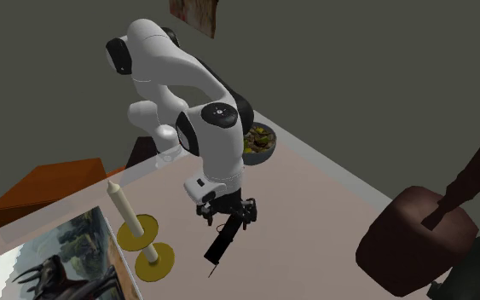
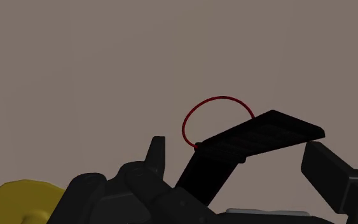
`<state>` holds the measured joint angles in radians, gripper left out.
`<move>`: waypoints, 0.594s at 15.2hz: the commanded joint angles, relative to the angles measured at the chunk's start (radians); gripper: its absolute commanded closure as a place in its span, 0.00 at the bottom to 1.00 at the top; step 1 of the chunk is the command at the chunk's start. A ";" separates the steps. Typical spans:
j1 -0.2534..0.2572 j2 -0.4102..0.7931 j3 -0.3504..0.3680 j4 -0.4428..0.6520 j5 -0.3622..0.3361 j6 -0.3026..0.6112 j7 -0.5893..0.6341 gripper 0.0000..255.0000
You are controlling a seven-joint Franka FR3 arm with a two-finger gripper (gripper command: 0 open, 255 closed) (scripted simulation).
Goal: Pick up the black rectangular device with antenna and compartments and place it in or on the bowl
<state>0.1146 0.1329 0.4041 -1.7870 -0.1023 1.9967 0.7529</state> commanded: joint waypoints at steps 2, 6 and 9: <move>0.000 0.000 0.000 0.000 0.000 0.000 0.000 1.00; 0.000 -0.001 0.000 -0.001 0.000 0.001 -0.001 1.00; -0.001 -0.002 0.000 -0.004 0.001 0.002 -0.001 1.00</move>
<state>0.1143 0.1271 0.4046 -1.7871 -0.1014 2.0013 0.7519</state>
